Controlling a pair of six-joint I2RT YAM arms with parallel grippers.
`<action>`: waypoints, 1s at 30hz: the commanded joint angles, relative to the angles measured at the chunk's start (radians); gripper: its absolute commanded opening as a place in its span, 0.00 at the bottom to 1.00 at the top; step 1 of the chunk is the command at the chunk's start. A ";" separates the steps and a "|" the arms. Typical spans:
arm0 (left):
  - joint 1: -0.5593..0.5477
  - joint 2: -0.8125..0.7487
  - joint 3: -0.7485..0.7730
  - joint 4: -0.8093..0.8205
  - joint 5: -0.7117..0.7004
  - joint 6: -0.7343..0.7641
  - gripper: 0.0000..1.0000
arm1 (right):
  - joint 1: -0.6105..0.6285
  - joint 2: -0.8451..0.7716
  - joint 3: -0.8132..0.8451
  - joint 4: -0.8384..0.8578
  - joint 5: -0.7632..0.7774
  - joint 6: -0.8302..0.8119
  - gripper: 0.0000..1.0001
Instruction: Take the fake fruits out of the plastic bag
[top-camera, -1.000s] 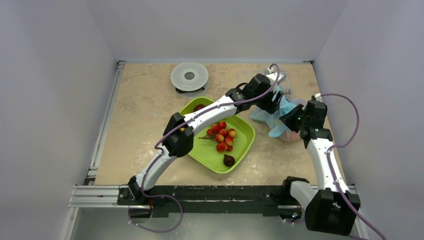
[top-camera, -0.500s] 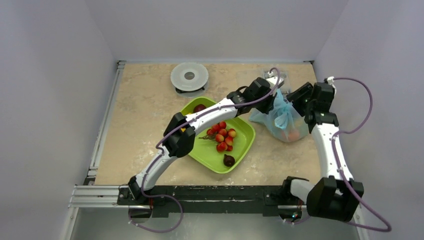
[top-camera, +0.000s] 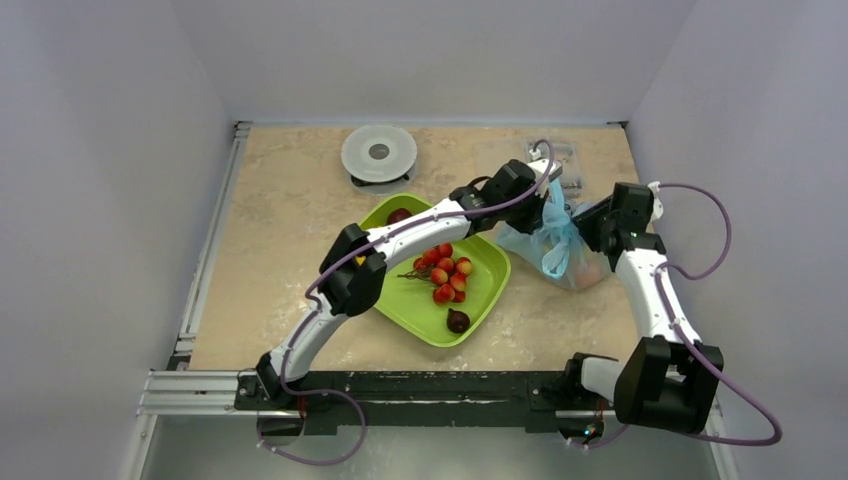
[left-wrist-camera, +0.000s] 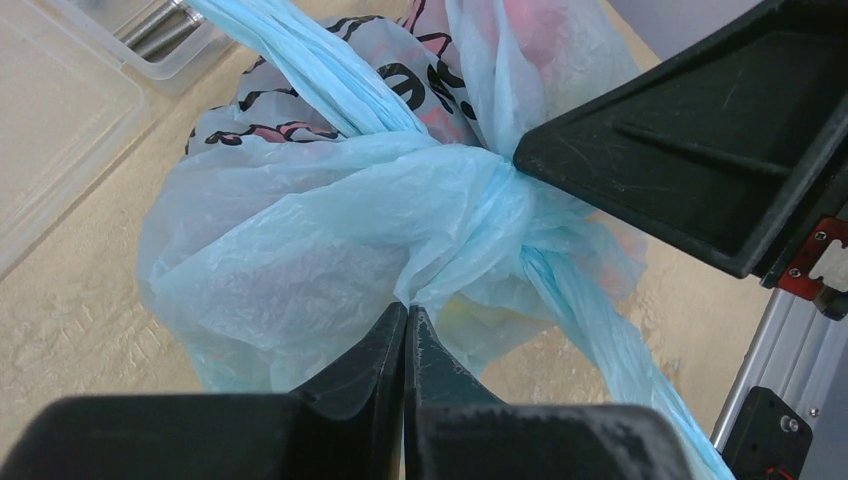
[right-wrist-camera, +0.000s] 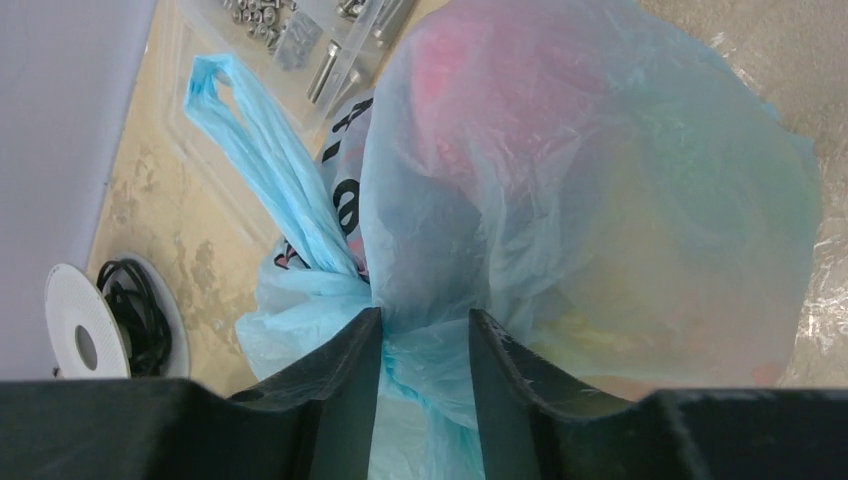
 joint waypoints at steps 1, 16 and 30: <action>-0.005 -0.062 -0.016 -0.008 0.026 -0.019 0.00 | -0.004 -0.032 -0.050 0.076 0.033 0.051 0.30; 0.010 -0.152 -0.110 -0.043 -0.048 -0.145 0.00 | -0.006 -0.022 -0.008 0.051 0.126 -0.005 0.00; 0.032 -0.212 -0.304 0.152 -0.028 -0.231 0.00 | -0.034 -0.119 0.064 -0.001 0.226 -0.262 0.00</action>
